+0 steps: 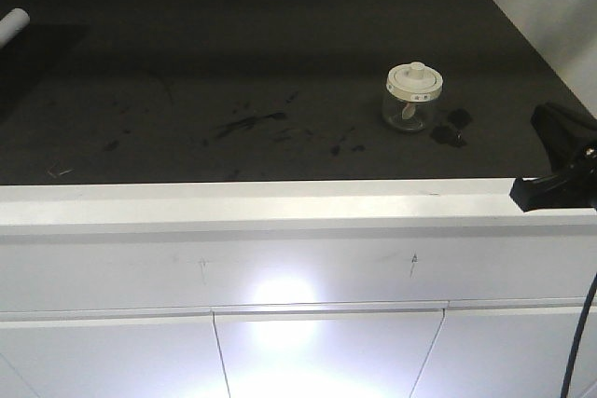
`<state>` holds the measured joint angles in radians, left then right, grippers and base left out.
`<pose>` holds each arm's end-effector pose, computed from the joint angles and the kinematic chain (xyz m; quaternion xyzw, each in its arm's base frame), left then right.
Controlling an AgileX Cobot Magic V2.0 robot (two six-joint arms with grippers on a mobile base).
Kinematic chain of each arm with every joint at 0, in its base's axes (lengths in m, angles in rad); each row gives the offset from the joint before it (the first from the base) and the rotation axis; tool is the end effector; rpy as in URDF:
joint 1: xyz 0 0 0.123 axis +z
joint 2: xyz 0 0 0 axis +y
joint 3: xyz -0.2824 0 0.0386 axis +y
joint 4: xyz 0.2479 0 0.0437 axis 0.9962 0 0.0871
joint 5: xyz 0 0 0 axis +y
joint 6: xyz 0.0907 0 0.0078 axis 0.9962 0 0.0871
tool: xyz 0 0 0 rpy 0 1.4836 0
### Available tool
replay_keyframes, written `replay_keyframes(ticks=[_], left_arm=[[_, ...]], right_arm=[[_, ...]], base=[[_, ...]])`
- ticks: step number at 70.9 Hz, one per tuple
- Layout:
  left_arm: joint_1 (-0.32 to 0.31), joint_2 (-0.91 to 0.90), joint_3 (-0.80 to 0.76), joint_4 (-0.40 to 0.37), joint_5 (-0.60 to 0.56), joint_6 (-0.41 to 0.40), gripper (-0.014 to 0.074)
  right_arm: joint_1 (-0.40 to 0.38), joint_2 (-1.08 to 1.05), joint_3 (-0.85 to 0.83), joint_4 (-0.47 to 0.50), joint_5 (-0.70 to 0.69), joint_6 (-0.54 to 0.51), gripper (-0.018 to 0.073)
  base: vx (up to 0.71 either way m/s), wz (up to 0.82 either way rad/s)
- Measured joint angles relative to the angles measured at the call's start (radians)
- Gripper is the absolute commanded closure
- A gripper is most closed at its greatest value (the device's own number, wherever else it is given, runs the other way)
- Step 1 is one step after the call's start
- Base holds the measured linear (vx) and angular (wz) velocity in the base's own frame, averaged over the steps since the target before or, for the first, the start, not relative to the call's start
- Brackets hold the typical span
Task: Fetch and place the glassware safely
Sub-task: 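Withdraw both grippers and lower the right gripper toward the jar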
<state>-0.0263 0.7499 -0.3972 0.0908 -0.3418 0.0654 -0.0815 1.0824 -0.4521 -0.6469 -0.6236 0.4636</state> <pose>0.1580 -0.0069 0.3058 0.0713 0.6764 0.0354 0.7323 0.2147 0.0145 0.2777 -0.1268 0.7030 0.0697 0.6963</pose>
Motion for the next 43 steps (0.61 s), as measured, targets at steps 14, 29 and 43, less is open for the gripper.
replay_keyframes(ticks=[14, 29, 43], left_arm=[[0.0, -0.043, 0.082, 0.0, -0.001, 0.0, 0.0603], [0.0, -0.043, 0.1, 0.0, -0.001, 0.0, 0.0603], [0.0, -0.043, 0.1, 0.0, -0.001, 0.0, 0.0603]], right_arm=[[0.0, -0.004, 0.026, 0.0, -0.001, 0.0, 0.0563], [0.0, -0.004, 0.026, 0.0, -0.002, 0.001, 0.0563], [0.0, -0.004, 0.026, 0.0, -0.002, 0.001, 0.0559]], base=[[0.0, 0.0], [0.0, 0.0], [0.0, 0.0]])
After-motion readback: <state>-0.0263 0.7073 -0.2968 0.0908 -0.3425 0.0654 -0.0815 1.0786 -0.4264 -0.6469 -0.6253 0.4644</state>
